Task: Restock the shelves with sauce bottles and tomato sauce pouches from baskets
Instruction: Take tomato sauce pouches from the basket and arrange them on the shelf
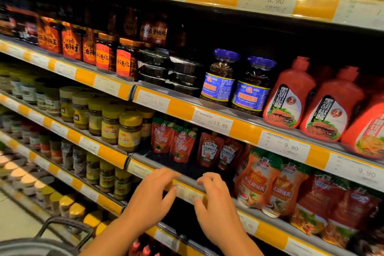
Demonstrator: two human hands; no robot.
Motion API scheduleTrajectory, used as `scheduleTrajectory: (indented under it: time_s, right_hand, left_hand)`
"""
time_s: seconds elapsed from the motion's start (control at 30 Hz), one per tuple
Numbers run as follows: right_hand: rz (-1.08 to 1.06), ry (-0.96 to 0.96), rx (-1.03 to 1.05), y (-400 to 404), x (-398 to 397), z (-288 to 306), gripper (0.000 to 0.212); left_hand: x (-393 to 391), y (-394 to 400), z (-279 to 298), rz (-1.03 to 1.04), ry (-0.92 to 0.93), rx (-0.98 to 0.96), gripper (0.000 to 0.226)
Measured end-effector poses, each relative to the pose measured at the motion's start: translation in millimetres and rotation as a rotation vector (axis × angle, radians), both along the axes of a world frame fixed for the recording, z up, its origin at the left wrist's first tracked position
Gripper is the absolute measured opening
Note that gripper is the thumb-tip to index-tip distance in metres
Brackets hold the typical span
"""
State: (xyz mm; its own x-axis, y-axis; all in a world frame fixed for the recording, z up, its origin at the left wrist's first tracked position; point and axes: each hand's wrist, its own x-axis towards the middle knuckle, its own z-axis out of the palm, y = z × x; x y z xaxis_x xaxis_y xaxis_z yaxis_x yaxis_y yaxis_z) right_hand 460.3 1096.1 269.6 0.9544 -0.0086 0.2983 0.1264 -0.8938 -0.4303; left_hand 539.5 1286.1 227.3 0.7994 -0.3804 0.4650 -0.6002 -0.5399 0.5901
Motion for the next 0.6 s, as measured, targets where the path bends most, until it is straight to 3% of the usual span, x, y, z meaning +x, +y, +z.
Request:
scheduleTrajectory:
  time_s: [0.23, 0.43, 0.6]
  right_hand:
    - [0.147, -0.05, 0.056, 65, -4, -24, 0.023]
    - [0.351, 0.079, 0.113, 146, 2, -62, 0.027]
    - [0.453, 0.207, 0.229, 223, 2, -105, 0.035]
  left_hand:
    - [-43, 93, -51, 0.178, 0.221, -0.081, 0.024]
    - [-80, 182, -86, 0.441, 0.29, -0.181, 0.027]
    - [-116, 257, -131, 0.662, 0.361, -0.133, 0.029]
